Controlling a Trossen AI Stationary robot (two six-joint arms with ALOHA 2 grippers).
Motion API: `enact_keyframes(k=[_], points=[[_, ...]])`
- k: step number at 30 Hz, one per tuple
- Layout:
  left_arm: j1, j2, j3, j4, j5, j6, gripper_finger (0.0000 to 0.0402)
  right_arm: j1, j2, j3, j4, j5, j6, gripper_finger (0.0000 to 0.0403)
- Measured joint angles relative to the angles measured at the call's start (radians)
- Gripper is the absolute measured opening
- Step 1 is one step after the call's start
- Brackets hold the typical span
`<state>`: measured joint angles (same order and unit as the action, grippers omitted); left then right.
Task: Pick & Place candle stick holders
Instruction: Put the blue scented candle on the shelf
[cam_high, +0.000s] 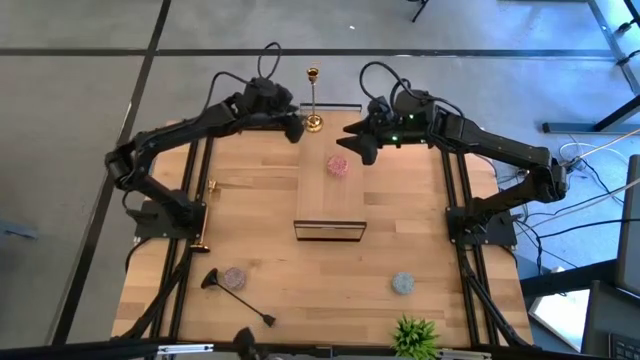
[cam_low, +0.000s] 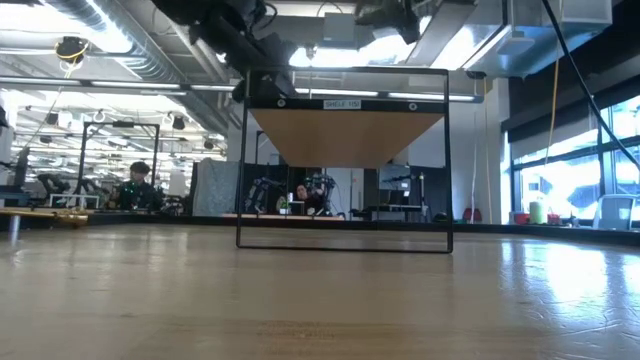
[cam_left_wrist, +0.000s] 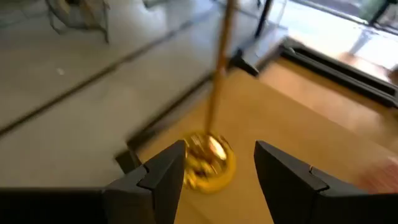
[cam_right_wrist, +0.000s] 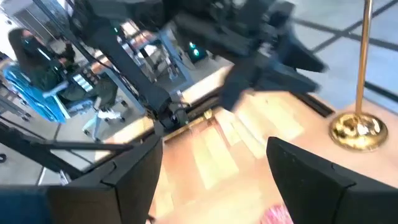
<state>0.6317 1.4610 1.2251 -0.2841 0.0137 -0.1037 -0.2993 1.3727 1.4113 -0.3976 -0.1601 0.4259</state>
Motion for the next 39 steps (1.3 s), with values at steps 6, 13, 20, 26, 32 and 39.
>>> enact_keyframes(k=[6, 13, 20, 26, 32, 39], points=[[-0.037, -0.071, 0.0, -0.235, 0.231, -0.118, 0.0189, 0.0, 0.0, 0.0, -0.14, -0.062, -0.018, 0.029], [-0.168, -0.141, -0.001, -0.371, 0.44, -0.186, 0.0189, 0.013, 0.0, 0.0, -0.328, -0.216, -0.045, 0.029], [-0.389, -0.172, -0.001, -0.386, 0.453, -0.231, 0.0189, 0.126, 0.0, 0.0, -0.486, -0.244, 0.0, 0.029], [-0.614, -0.168, -0.001, -0.392, 0.41, -0.29, 0.0189, 0.289, 0.0, 0.0, -0.507, -0.225, 0.182, 0.029], [-0.838, -0.166, -0.001, -0.393, 0.197, -0.348, 0.0189, 0.46, 0.0, 0.0, -0.458, -0.096, 0.373, 0.029], [-1.019, -0.166, -0.001, -0.393, -0.035, -0.443, 0.0189, 0.633, 0.001, 0.0, -0.459, 0.065, 0.572, 0.029]])
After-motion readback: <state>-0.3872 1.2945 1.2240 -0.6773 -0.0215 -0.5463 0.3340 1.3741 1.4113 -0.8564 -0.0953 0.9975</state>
